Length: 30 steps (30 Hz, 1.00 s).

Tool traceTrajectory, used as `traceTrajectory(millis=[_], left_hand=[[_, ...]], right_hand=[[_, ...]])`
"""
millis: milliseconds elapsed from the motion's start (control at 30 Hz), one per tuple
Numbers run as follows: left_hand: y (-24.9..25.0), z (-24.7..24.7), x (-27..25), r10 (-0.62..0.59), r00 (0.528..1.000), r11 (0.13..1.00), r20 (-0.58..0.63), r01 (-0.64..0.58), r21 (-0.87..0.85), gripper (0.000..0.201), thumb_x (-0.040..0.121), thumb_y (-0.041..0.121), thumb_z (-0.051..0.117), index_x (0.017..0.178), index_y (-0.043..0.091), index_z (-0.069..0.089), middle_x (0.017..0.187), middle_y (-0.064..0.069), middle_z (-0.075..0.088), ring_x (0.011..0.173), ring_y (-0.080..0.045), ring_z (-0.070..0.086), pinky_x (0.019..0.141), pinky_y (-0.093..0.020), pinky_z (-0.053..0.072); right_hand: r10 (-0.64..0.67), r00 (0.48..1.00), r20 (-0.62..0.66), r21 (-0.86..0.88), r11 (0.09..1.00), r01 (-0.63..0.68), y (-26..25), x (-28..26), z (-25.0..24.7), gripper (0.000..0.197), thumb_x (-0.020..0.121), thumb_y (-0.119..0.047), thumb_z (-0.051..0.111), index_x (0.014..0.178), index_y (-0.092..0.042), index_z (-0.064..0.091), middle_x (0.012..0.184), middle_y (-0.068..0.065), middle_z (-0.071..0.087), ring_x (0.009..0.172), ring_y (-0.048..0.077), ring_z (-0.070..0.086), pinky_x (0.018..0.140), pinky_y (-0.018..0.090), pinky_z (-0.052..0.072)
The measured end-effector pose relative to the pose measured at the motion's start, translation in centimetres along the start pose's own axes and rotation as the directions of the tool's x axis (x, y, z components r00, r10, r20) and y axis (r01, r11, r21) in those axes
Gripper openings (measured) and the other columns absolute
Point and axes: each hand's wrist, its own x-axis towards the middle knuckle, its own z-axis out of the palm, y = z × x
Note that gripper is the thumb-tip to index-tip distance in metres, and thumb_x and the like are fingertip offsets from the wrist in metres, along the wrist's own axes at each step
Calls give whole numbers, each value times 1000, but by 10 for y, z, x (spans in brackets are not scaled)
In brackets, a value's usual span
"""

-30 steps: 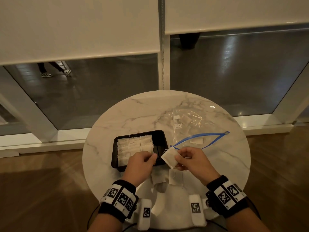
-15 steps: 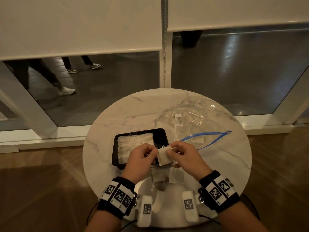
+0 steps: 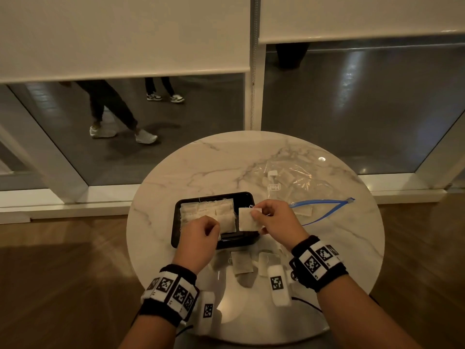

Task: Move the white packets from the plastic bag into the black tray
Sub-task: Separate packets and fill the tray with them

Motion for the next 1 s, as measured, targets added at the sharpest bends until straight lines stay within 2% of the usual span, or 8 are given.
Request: traceTrajectory(millis=[167,333,467,600,733,833,900,1000], left_hand=[[-1,20,6,51,949,901,312,-179,396,34,104,40,38,115,27,67,114,5,67,110,-19,53,97,-42,45],[-1,29,9,-10,919,766,394,-246,594,45,104,49,22,116,32,62,124,9,63,115,-20,44,99,-48,32],[-9,33,11,-116,907,795,405,-160,585,47,104,53,22,122,31,60,127,5,60,121,-23,40,101,-50,29],[-12,35,9,-103,918,823,382,-137,551,47,104,54,24,122,30,61,126,4,58,122,-22,39,101,-49,29],[-17,34,8,-70,928,840,366,-144,524,44,104,53,25,117,31,61,121,5,59,118,-21,40,98,-47,30],[-20,35,8,-43,932,838,359,-162,521,44,104,53,26,112,29,62,117,6,60,115,-20,42,97,-46,31],[-22,35,7,-27,935,846,354,-167,506,43,105,52,27,111,29,62,114,6,60,114,-19,44,96,-45,31],[-24,34,8,-16,937,868,349,-161,470,41,105,51,29,112,31,63,109,7,59,112,-18,45,94,-44,28]], right_hand=[[54,999,-4,46,997,-54,2,13,11,8,95,-5,63,92,-12,66,80,4,63,75,15,64,71,38,63],[60,997,-41,-49,997,-62,6,18,16,15,93,-7,66,84,-18,66,75,3,62,70,19,65,72,47,63],[-10,998,-61,-208,978,-3,7,24,18,6,90,-15,71,88,-21,70,77,1,67,70,20,69,69,40,63],[-59,997,-50,-353,935,37,2,32,24,4,89,-19,73,92,-20,73,80,0,70,74,15,67,67,27,58],[-8,998,59,-461,887,34,-7,43,34,3,90,-16,71,91,-15,74,84,2,72,76,17,71,75,34,62],[49,993,106,-528,849,15,-10,52,43,7,90,-12,69,87,-11,75,85,6,73,73,20,73,72,32,63],[69,989,128,-580,814,18,-11,57,48,8,89,-10,68,88,-11,76,89,7,74,82,19,73,76,29,61],[115,977,179,-623,782,22,-9,62,55,7,90,-9,69,92,-10,76,96,9,74,89,22,72,84,33,60]])
